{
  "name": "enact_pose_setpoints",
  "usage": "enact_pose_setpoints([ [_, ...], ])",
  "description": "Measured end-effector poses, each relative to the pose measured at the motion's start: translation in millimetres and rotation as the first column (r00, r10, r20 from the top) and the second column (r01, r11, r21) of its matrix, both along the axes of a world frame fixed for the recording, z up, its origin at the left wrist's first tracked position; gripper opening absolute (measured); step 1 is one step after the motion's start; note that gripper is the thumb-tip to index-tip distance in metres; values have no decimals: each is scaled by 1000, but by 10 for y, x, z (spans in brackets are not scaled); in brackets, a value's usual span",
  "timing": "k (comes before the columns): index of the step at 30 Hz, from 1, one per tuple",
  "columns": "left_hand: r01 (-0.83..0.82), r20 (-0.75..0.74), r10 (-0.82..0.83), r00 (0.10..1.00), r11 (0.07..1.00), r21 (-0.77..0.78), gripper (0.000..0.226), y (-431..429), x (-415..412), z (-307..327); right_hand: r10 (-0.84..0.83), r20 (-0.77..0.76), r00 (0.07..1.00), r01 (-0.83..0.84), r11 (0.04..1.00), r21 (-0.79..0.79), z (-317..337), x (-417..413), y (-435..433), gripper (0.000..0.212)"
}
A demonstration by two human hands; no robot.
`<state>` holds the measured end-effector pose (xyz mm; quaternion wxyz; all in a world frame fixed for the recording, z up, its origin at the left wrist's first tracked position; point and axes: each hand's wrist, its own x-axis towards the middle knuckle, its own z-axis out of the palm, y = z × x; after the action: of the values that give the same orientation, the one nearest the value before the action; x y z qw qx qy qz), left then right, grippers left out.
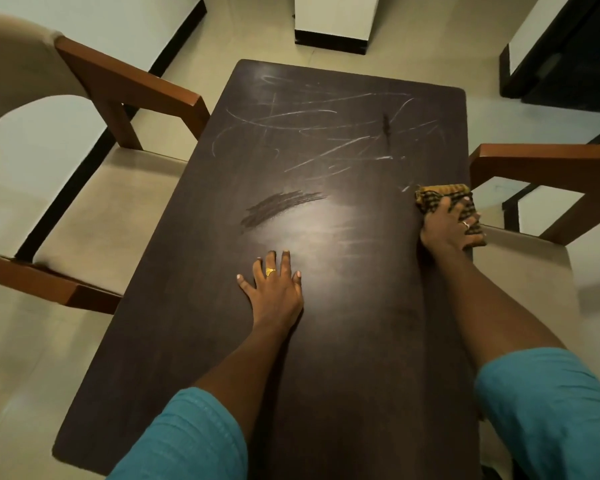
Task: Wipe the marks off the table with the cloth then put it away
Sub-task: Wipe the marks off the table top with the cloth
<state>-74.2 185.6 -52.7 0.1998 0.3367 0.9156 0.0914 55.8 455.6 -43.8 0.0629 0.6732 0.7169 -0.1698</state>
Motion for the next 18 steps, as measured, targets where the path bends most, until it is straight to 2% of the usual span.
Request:
enact_pose_setpoints([
  [3, 26, -11, -26, 1000, 999, 27, 49, -39, -59, 1, 20, -2, 1000, -20, 1000, -6, 21, -141, 43, 46],
  [7, 93, -70, -87, 994, 992, 86, 48, -127, -236, 18, 154, -17, 988, -154, 988, 13, 13, -570, -20, 47],
  [9, 67, -28, -63, 998, 984, 165, 49, -205, -323, 37, 237, -28, 971, -237, 971, 24, -25, -901, -189, 47],
  [11, -43, 70, 25, 997, 964, 263, 50, -297, -397, 81, 329, -40, 943, -328, 944, 40, -65, -1268, -469, 46],
  [14, -172, 121, 136, 983, 915, 365, 50, -397, -489, 117, 501, -79, 862, -497, 865, 63, -103, -1786, -1055, 46],
  [18, -304, 123, 279, 952, 843, 445, 48, -481, -638, 96, 729, -146, 668, -729, 681, 68, -109, -2200, -1931, 45],
])
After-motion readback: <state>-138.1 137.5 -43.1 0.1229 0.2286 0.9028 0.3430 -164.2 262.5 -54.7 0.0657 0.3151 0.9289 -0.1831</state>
